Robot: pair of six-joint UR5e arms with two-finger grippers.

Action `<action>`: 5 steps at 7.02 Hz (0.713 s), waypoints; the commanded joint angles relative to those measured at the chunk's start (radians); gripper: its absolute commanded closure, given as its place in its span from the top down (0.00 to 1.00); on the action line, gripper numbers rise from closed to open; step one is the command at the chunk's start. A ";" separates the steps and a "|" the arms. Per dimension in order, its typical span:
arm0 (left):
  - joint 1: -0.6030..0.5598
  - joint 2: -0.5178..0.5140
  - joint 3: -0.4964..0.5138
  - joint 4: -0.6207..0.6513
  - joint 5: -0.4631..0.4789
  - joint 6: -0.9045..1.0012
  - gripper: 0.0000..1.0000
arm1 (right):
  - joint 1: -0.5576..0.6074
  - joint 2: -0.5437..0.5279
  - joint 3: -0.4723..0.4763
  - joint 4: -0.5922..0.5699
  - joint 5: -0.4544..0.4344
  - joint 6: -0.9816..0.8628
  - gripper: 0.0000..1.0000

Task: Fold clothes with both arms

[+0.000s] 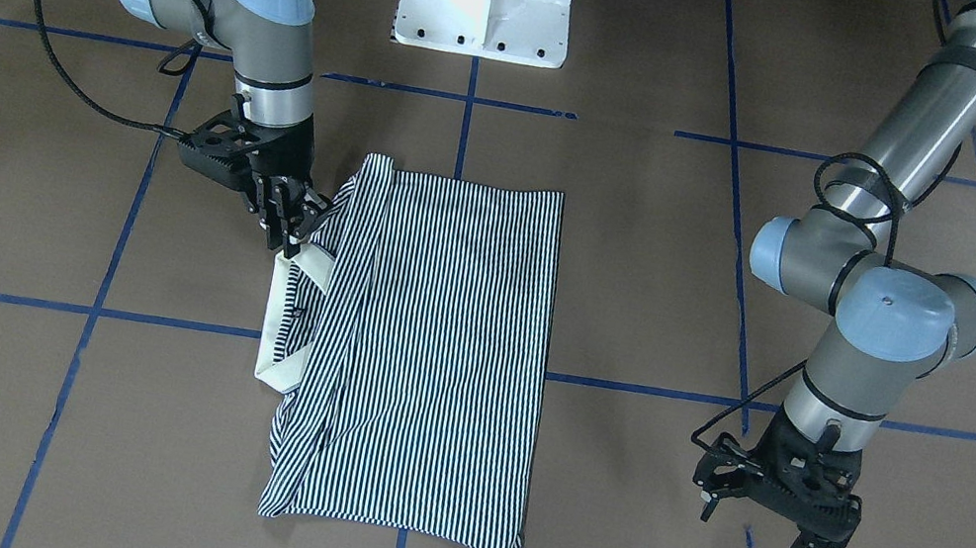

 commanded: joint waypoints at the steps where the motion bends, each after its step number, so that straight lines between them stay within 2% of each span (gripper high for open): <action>1: 0.000 0.001 0.000 0.003 0.000 0.000 1.00 | 0.007 -0.022 0.098 -0.085 0.014 -0.145 1.00; 2: 0.000 0.001 -0.002 0.003 -0.002 0.000 1.00 | -0.006 -0.012 0.141 -0.192 0.011 -0.179 1.00; 4: 0.000 0.001 -0.005 0.003 -0.008 0.000 1.00 | -0.069 0.072 0.144 -0.301 -0.003 -0.226 1.00; 5: -0.002 0.002 -0.008 0.003 -0.056 0.000 1.00 | -0.130 0.093 0.144 -0.325 -0.086 -0.255 0.89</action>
